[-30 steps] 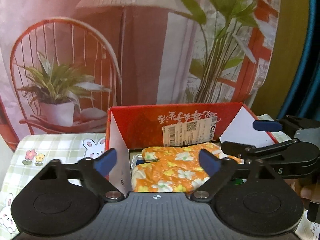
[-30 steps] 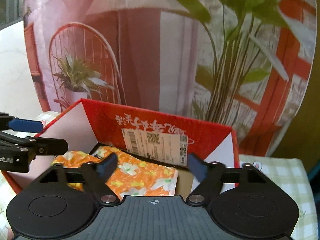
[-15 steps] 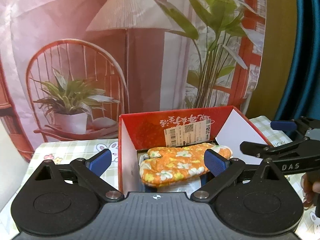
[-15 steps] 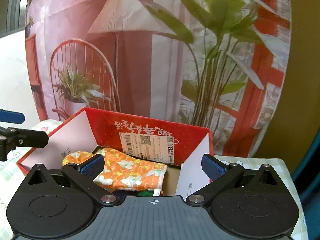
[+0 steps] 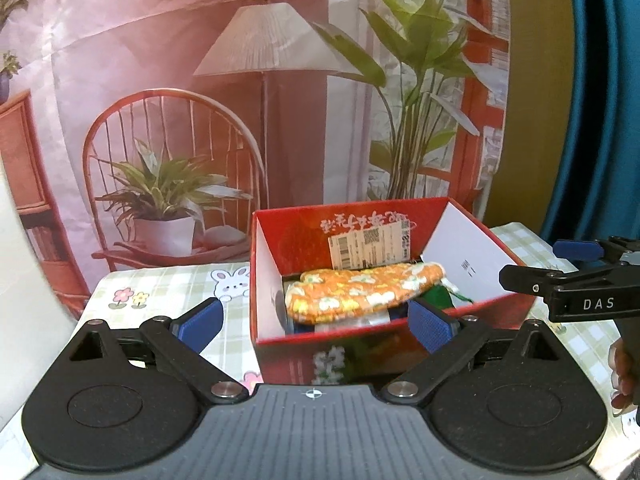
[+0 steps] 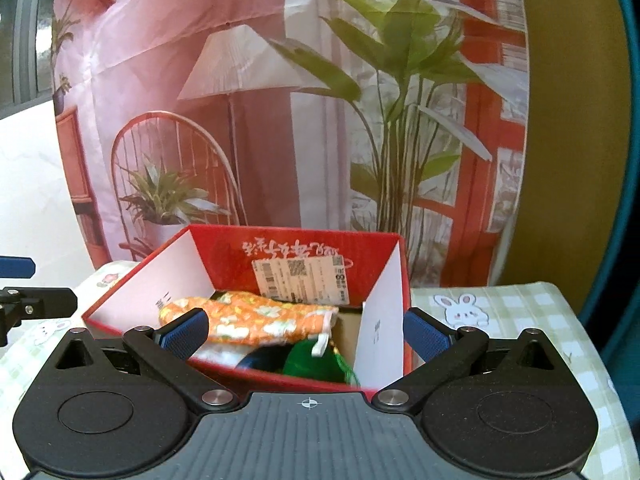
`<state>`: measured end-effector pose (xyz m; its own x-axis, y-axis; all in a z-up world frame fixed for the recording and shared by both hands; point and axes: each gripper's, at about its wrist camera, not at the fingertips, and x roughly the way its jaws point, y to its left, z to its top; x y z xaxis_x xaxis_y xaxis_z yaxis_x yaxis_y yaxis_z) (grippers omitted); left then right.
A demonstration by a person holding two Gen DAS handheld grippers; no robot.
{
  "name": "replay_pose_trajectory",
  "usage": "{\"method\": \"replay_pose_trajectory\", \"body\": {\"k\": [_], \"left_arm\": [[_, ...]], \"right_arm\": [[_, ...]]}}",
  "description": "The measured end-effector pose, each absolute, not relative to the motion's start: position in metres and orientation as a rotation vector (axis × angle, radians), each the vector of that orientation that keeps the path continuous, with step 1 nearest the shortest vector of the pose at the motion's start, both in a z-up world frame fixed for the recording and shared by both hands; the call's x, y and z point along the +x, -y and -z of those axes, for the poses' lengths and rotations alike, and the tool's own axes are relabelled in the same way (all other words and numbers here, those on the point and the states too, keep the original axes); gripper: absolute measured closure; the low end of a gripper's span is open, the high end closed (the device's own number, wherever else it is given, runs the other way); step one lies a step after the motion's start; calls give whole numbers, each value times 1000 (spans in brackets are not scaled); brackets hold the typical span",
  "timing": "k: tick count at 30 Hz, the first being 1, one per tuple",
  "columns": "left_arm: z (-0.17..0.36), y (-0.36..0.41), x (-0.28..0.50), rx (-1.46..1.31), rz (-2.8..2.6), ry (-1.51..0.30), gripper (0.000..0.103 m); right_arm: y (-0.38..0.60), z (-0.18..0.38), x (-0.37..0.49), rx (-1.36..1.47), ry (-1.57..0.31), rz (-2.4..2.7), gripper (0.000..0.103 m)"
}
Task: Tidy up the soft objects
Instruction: 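Lower the orange cloth into the box and open both grippers, then move both tools down to the black eye mask beside the box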
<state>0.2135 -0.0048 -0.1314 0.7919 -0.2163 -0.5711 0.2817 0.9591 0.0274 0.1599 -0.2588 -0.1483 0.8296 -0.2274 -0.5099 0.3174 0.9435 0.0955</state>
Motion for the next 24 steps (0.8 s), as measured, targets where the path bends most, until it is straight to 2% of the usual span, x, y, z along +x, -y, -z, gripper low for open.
{"method": "replay_pose_trajectory", "body": {"k": [17, 20, 23, 24], "left_arm": [[171, -6, 165, 62, 288, -692, 4], [177, -6, 166, 57, 307, -702, 10], [185, -7, 169, 42, 324, -713, 26], [188, -7, 171, 35, 331, -720, 36]], "right_arm": [[219, 196, 86, 153, -514, 292, 0], [215, 208, 80, 152, -527, 278, 0], [211, 218, 76, 121, -539, 276, 1], [211, 220, 75, 115, -537, 279, 1]]}}
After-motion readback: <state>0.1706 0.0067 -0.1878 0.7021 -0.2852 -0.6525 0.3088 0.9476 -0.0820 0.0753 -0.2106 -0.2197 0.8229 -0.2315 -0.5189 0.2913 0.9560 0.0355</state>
